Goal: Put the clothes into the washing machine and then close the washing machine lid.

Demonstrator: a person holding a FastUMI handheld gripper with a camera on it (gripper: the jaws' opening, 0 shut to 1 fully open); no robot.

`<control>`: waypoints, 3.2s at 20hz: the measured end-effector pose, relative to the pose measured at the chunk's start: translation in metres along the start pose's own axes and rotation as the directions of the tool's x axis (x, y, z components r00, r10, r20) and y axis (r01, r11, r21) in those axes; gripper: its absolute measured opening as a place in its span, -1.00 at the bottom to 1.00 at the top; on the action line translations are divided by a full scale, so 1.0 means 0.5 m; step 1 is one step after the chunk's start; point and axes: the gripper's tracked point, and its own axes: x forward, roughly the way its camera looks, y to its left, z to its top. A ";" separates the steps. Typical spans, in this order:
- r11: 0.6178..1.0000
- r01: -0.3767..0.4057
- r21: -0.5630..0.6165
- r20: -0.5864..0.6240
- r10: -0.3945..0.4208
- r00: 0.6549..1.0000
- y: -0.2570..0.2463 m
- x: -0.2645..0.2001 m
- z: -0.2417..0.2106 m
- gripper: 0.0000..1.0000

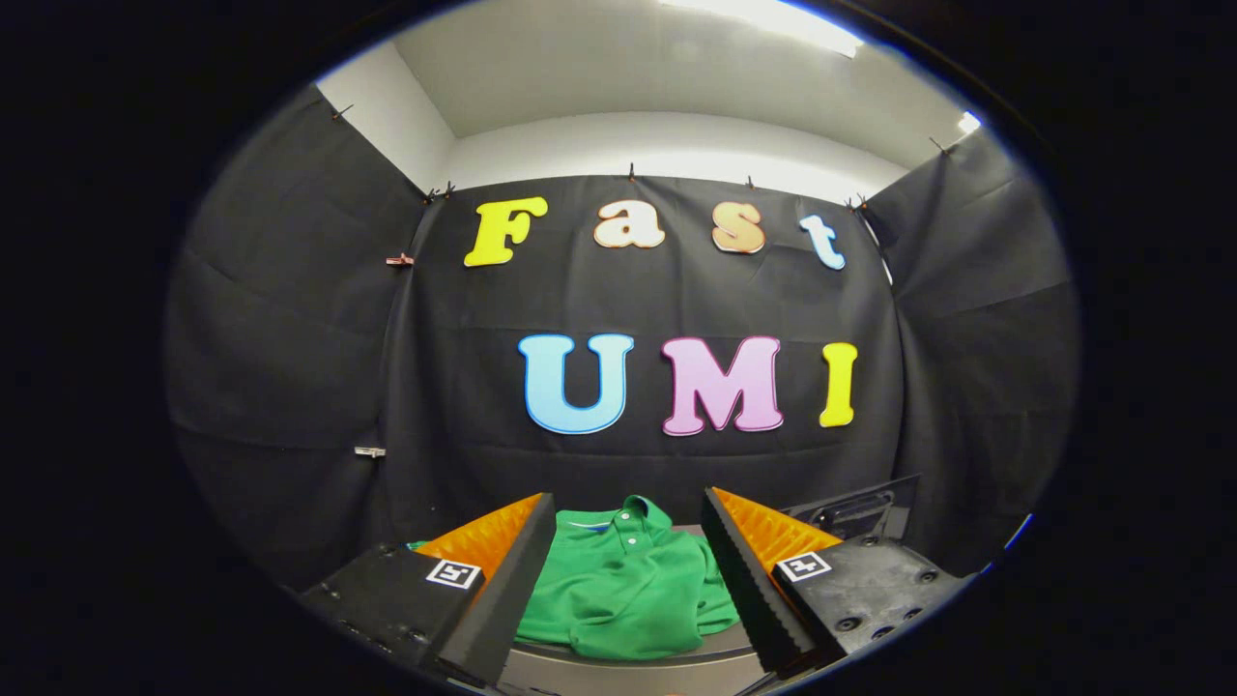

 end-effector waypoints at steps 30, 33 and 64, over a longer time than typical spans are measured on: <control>0.996 -0.082 -0.018 -0.699 0.047 0.714 -0.080 0.157 -0.332 -0.13; 0.995 -0.079 -0.057 -0.703 0.016 0.711 -0.085 0.159 -0.331 -0.58; 0.970 -0.241 0.028 -0.495 0.222 0.840 -0.184 0.207 -0.097 -0.86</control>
